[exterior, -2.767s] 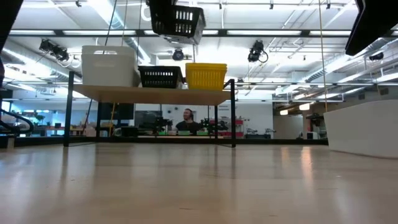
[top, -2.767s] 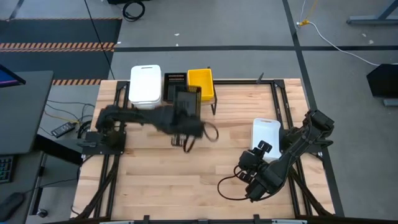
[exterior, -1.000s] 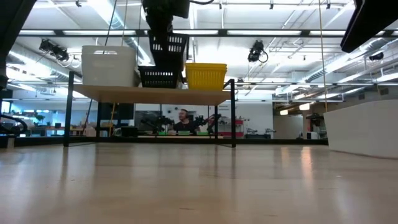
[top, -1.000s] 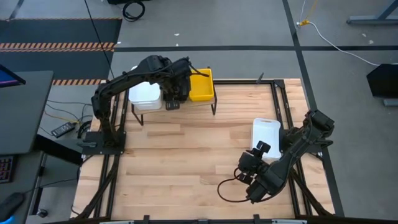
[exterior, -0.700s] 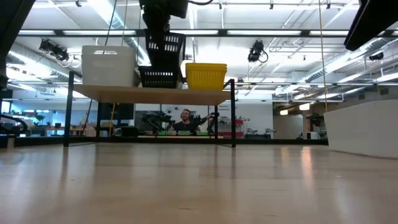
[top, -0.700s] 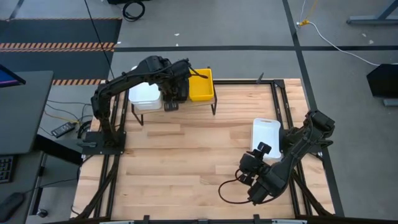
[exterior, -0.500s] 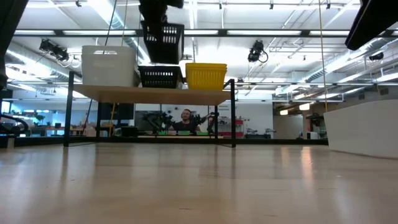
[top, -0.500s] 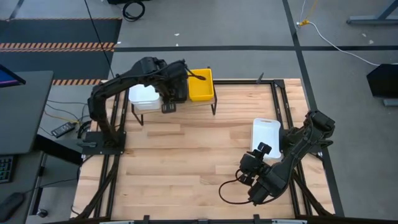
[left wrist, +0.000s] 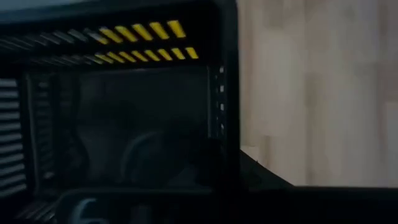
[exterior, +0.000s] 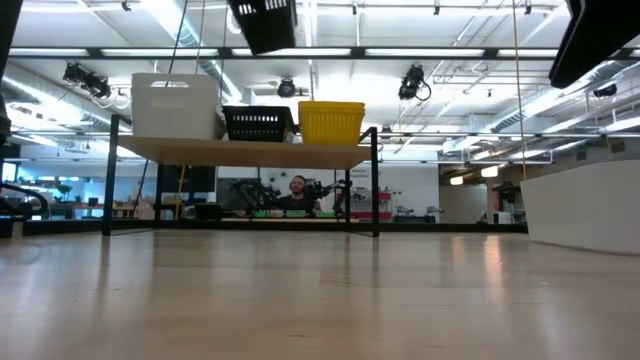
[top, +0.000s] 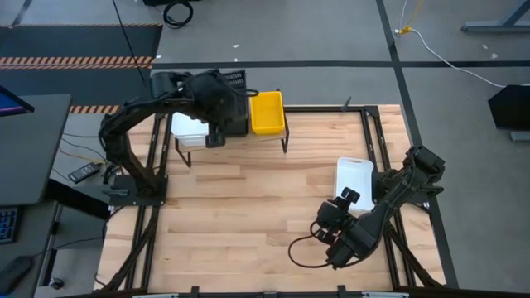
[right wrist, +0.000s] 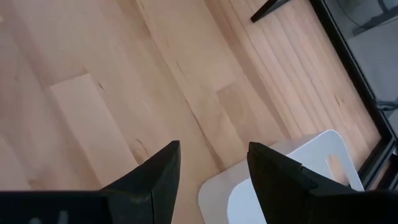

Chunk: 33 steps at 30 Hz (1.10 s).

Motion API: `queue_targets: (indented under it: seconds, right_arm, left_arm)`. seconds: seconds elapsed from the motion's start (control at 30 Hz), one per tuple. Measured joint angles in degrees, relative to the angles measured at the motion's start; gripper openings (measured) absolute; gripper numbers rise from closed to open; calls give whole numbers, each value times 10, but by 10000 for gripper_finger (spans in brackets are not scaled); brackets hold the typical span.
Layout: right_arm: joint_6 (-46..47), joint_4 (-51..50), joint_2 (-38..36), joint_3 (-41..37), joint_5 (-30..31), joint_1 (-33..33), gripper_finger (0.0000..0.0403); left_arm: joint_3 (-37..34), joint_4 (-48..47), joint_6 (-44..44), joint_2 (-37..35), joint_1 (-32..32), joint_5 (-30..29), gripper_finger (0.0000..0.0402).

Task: Stack baskets on shelf by color
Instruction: Stack the black bin on top of the other black bin on the shelf

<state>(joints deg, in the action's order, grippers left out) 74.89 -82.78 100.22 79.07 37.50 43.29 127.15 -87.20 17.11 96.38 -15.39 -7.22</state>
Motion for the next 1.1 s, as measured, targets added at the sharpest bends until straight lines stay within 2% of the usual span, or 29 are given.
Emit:
queue_targets:
  seconds: [0.1,0.27,0.33,0.53,0.73,0.87,1.1]
  right_arm:
    - [4,8,0,0,0,2,192]
    - [12,13,0,0,0,17,192]
    - [12,14,0,0,0,20,192]
    - [10,5,0,0,0,12,192]
    - [3,6,0,0,0,0,192]
    - [-1,6,0,0,-6,-4,192]
    - [-4,6,0,0,-11,-4,192]
  left_arm:
    - [-44,5,0,-11,-3,41,8]
    - [-195,64,-6,-77,-5,40,8]
    - [-260,115,-7,-116,-6,27,8]
    - [-376,215,4,-197,-10,27,8]
    - [-432,267,35,-188,-30,27,8]
    - [-436,311,50,-162,-44,31,8]
    - [-434,304,52,-130,-61,34,8]
